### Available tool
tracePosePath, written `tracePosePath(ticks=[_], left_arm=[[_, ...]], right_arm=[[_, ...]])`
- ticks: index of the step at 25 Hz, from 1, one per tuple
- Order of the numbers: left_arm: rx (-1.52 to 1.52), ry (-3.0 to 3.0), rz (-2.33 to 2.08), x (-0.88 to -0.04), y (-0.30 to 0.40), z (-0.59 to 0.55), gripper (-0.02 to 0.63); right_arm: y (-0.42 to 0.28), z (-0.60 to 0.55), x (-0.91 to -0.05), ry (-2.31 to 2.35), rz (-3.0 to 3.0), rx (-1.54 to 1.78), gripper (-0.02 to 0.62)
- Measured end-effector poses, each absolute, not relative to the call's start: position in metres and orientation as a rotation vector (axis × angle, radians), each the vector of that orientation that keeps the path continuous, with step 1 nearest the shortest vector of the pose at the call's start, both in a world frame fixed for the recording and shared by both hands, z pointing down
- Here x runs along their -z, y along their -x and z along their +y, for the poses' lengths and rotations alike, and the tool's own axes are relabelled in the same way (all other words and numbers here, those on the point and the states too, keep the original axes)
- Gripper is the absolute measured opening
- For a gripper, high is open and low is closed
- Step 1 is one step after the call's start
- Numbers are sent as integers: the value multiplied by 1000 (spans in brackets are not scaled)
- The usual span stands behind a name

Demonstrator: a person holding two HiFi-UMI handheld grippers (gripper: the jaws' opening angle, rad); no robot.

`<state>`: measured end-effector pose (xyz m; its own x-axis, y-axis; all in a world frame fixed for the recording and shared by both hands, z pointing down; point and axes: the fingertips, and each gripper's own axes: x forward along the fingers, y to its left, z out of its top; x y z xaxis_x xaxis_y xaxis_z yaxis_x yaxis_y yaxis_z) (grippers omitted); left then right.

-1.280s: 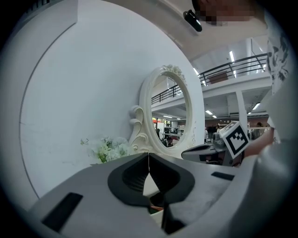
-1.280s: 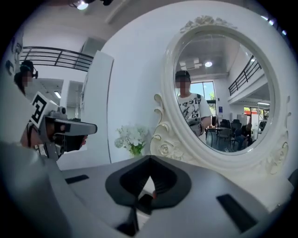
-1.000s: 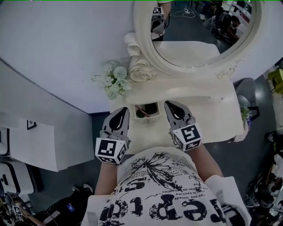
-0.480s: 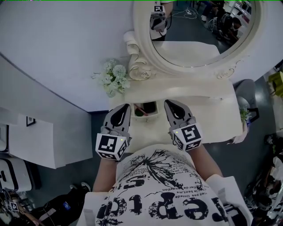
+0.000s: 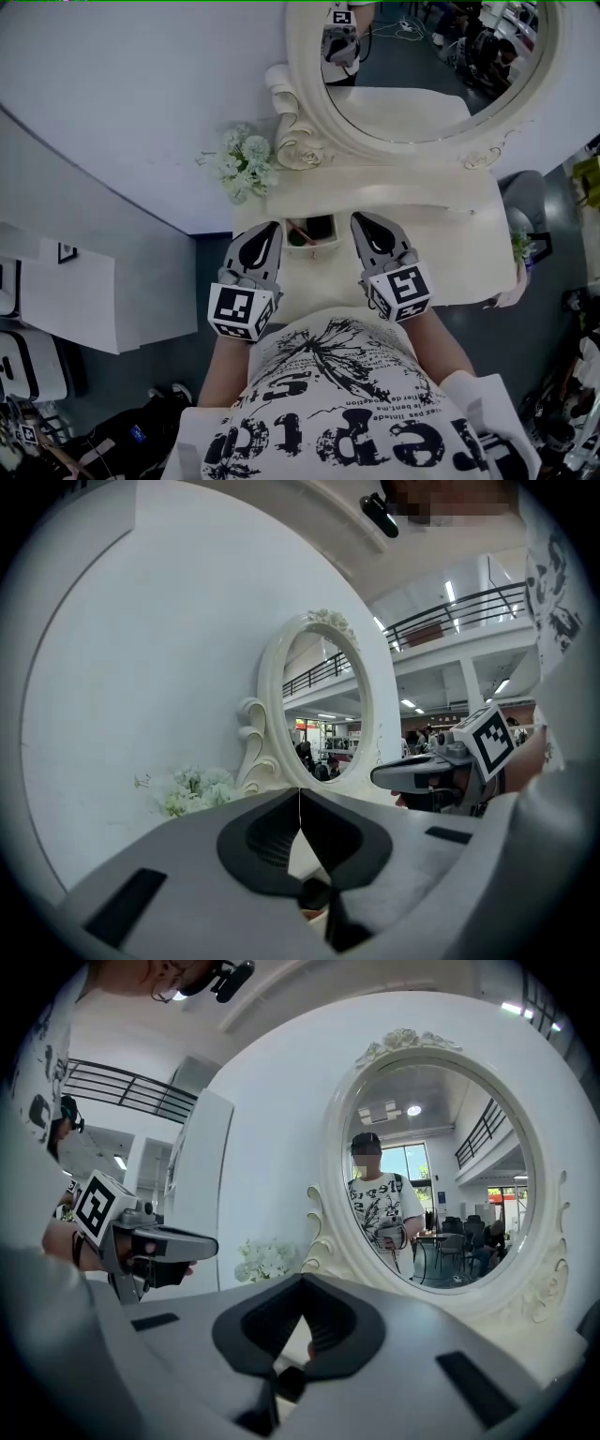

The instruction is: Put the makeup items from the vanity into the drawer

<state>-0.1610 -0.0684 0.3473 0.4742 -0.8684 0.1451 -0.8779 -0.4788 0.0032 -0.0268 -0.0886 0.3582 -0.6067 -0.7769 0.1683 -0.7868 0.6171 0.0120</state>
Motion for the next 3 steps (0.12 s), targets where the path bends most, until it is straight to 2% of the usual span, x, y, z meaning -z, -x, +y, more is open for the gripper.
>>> tracePosePath(ticks=[3], left_arm=[[-187, -2624, -1558, -350, 162, -71, 21]], right_arm=[[26, -92, -361, -1314, -2671, -101, 17]])
